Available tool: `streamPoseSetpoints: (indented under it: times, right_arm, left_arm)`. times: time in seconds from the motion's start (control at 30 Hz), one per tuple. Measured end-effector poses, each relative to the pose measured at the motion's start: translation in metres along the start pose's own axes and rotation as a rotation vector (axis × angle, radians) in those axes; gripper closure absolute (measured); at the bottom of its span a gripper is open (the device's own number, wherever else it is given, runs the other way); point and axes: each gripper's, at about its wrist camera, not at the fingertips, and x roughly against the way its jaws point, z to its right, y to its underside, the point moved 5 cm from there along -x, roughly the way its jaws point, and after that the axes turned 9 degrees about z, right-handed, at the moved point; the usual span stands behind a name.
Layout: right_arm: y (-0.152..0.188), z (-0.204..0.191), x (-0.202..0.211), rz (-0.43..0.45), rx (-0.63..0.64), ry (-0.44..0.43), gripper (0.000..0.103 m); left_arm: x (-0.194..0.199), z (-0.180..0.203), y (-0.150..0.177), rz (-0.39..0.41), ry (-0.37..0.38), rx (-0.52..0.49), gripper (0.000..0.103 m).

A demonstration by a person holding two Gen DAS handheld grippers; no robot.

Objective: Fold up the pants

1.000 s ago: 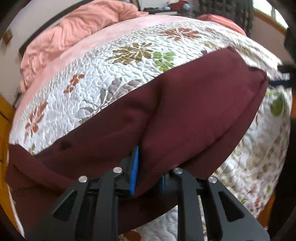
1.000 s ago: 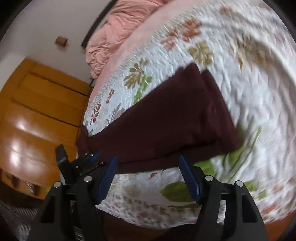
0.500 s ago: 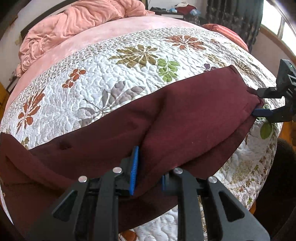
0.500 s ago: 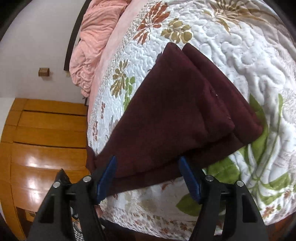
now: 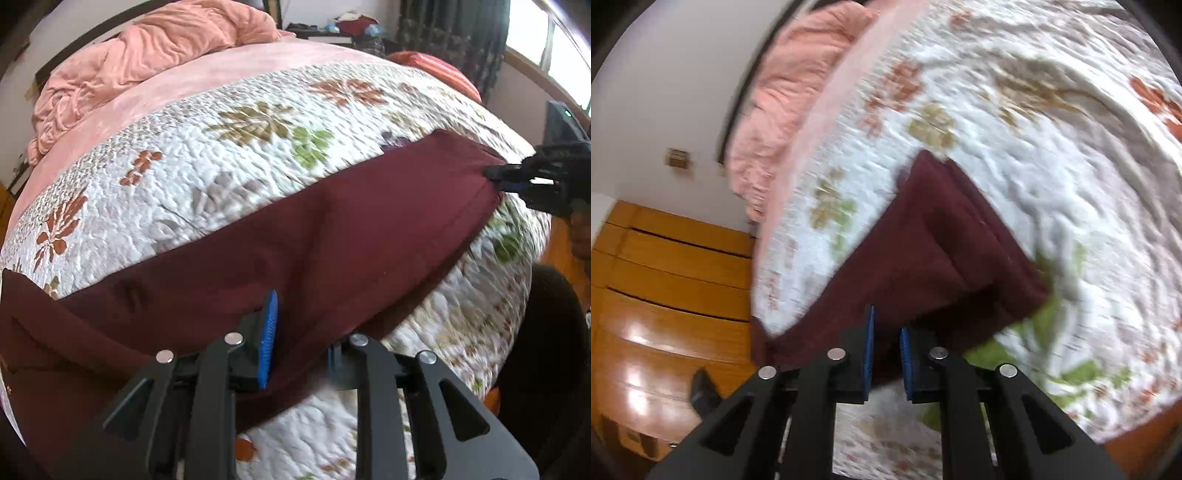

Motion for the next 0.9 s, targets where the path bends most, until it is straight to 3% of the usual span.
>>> streamPoseSetpoints:
  times: [0.07, 0.13, 0.2, 0.3, 0.33, 0.37, 0.43, 0.5, 0.57, 0.6, 0.67, 0.73, 0.83, 0.9]
  right_arm:
    - [0.007, 0.015, -0.015, -0.038, 0.000, 0.103, 0.091]
    - [0.009, 0.020, -0.020, -0.040, -0.013, 0.123, 0.090]
    - [0.008, 0.010, -0.020, -0.041, 0.022, 0.142, 0.085]
    - [0.007, -0.005, -0.010, -0.033, 0.066, 0.187, 0.069]
    - [0.009, -0.009, -0.001, -0.025, 0.081, 0.226, 0.059]
    - [0.010, -0.013, 0.009, -0.003, 0.109, 0.294, 0.056]
    - [0.014, -0.030, 0.027, 0.040, 0.178, 0.365, 0.056]
    - [0.022, -0.046, 0.034, 0.063, 0.235, 0.390, 0.056]
    - [0.033, -0.083, 0.026, 0.066, 0.325, 0.288, 0.055]
    - [0.046, -0.114, 0.011, 0.022, 0.401, 0.179, 0.053]
    - [0.076, -0.162, -0.022, -0.096, 0.520, 0.030, 0.034]
    - [0.100, -0.197, -0.049, -0.171, 0.609, -0.078, 0.033]
    - [0.137, -0.244, -0.104, -0.291, 0.737, -0.165, 0.026]
    - [0.158, -0.264, -0.145, -0.364, 0.796, -0.172, 0.023]
  left_arm:
    - [-0.012, 0.011, 0.012, -0.041, -0.006, -0.026, 0.082]
    - [-0.021, 0.018, 0.023, -0.029, -0.044, -0.058, 0.081]
    - [-0.020, 0.018, 0.023, -0.002, -0.052, -0.055, 0.080]
    - [-0.008, 0.009, 0.017, 0.008, 0.003, 0.016, 0.071]
    - [-0.003, 0.007, 0.015, 0.013, 0.013, 0.027, 0.064]
    - [0.006, 0.002, 0.014, 0.025, 0.011, 0.041, 0.049]
    - [0.022, -0.006, 0.013, 0.062, 0.008, 0.079, 0.032]
    - [0.044, -0.022, 0.018, 0.097, 0.012, 0.151, 0.024]
    - [0.061, -0.048, 0.028, 0.099, -0.015, 0.230, 0.023]
    - [0.065, -0.061, 0.033, 0.095, -0.033, 0.266, 0.023]
    - [0.073, -0.099, 0.049, 0.073, -0.095, 0.365, 0.023]
    - [0.078, -0.136, 0.066, 0.037, -0.153, 0.469, 0.023]
    - [0.090, -0.187, 0.089, 0.010, -0.188, 0.642, 0.023]
    - [0.100, -0.212, 0.100, 0.017, -0.201, 0.716, 0.023]
